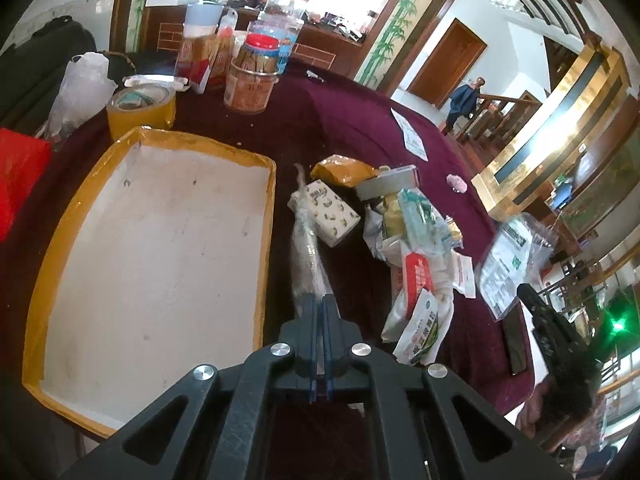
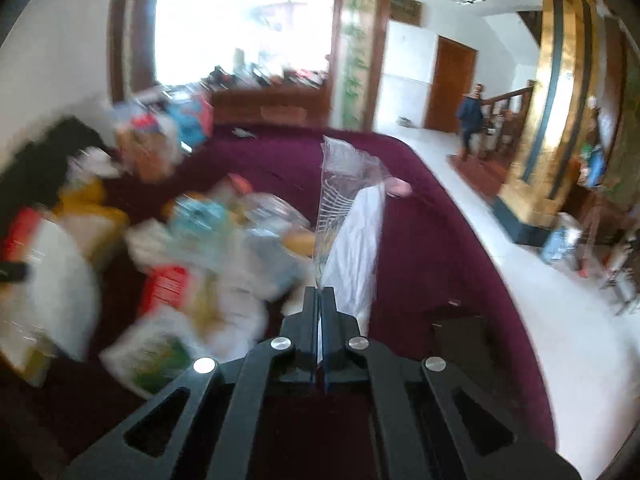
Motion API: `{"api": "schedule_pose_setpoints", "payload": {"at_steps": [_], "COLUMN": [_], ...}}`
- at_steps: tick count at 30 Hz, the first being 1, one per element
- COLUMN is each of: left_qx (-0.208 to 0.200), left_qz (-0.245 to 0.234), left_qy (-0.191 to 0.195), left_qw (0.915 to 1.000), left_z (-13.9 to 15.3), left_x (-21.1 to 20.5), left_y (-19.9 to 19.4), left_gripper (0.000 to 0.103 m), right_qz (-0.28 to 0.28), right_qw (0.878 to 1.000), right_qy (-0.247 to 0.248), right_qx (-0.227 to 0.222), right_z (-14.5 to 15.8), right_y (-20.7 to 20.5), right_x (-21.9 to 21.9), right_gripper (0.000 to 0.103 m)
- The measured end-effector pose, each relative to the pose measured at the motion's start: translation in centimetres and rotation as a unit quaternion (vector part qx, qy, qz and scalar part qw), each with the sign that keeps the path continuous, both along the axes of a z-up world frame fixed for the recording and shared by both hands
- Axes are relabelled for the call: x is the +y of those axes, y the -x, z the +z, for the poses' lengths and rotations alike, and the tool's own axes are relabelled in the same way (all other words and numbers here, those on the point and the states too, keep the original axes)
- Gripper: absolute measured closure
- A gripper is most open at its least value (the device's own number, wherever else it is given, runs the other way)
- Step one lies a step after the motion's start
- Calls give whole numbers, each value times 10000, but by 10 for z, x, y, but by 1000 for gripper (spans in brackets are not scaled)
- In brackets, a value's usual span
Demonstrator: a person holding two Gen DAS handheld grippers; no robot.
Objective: Organize soft objects
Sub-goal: 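Carry the masks to the yellow-rimmed tray and open both tools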
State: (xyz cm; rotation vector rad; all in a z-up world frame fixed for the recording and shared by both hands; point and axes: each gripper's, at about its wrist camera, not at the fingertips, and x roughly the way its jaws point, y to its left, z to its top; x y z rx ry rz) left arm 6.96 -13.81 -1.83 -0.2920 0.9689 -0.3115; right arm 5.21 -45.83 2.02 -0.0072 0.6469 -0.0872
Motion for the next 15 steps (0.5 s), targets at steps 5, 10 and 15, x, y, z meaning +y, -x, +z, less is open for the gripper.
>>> {"api": "schedule_pose_setpoints", "payload": {"at_steps": [5,10,15], "left_qx": [-205,-215,92], "left_qz": [120,307,754], "left_qy": [405,1066,1528], "left_qw": [9989,9936,9853], "left_z": [20,30,2], "left_x": [28,80,140], "left_y": [7,16,11], "left_gripper": [103,103,103], "right_qz": [936,2090,2774], "right_qw": [9926,9664,9444], "right_qy": [-673,-1425,-1742], "right_qx": [-391,-453,-272], "right_z": [35,52,51], "right_y": [16,-1,-19], "right_x": [39,91,144], "right_gripper": [102,102,102]}}
